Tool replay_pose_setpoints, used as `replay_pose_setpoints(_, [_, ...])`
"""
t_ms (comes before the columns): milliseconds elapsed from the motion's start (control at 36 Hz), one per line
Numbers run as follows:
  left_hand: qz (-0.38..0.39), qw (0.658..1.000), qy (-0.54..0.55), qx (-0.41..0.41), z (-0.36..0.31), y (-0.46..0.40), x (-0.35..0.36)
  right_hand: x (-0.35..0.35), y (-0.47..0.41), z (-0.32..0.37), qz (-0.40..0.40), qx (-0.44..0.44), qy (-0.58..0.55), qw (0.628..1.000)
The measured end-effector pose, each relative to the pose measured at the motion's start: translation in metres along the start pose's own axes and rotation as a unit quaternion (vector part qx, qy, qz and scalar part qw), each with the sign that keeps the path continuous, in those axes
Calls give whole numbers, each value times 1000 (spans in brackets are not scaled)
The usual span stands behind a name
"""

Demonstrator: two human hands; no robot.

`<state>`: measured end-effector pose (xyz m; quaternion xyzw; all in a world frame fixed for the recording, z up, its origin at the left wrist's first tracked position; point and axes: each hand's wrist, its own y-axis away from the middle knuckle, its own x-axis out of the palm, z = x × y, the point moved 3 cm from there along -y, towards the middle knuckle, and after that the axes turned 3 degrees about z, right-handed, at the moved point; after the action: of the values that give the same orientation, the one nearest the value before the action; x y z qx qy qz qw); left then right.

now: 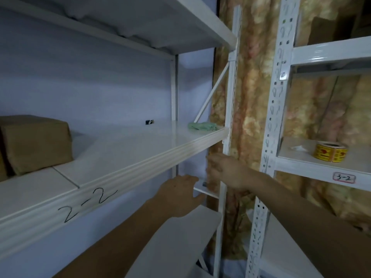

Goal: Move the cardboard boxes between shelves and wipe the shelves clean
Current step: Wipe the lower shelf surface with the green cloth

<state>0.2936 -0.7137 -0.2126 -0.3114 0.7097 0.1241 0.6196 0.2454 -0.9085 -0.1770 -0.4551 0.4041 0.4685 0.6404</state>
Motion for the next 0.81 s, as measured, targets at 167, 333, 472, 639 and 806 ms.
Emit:
replay_pose_setpoints(167, [-23, 999, -35, 8, 16, -29, 17, -27, -52, -19, -50, -15, 12, 999])
replay_pose_setpoints(333, [-17, 999, -19, -23, 25, -54, 28, -47, -119, -48, -64, -14, 10, 998])
replay_pose_setpoints(472, [9, 998, 3, -63, 21, -65, 35, -69, -187, -65, -53, -20, 9, 998])
replay_pose_setpoints(639, [-8, 997, 1, -80, 23, -69, 45, -74, -243, -76, 39, 22, -42, 998])
replay_pose_setpoints(806, [-1, 993, -28, -112, 23, -62, 44, -50, -259, -66, 60, 4, -12, 998])
